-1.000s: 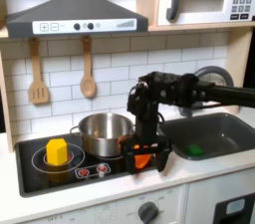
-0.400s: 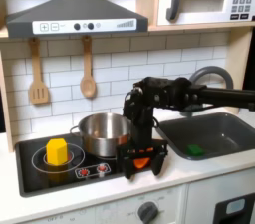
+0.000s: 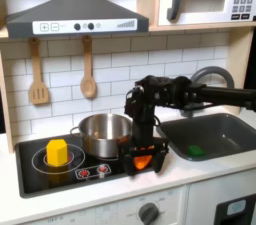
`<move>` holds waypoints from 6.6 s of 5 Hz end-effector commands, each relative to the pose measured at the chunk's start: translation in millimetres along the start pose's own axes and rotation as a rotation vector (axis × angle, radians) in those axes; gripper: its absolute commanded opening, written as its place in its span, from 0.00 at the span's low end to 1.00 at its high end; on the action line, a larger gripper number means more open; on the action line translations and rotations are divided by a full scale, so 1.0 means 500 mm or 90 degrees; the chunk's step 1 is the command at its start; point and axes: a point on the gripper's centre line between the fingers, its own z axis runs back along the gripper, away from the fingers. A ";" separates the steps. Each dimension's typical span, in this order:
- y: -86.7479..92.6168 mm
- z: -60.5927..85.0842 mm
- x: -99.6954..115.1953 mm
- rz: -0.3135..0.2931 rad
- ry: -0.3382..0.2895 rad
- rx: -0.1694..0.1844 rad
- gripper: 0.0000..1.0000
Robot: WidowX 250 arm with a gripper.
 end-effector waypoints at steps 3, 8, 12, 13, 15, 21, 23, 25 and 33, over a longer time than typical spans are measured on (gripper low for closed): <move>-0.024 -0.011 0.024 0.004 0.005 -0.011 1.00; -0.008 -0.003 0.059 -0.035 -0.013 -0.015 1.00; -0.037 -0.015 0.066 -0.109 -0.002 -0.024 1.00; -0.032 -0.018 0.068 -0.107 0.000 -0.027 1.00; -0.033 -0.029 0.074 -0.112 0.007 -0.035 1.00; -0.034 -0.028 0.083 -0.094 0.001 -0.031 1.00; -0.026 -0.032 0.087 -0.088 -0.006 -0.026 0.00; -0.026 -0.032 0.088 -0.087 -0.009 -0.027 0.00; 0.012 0.126 0.045 0.013 -0.054 -0.097 0.00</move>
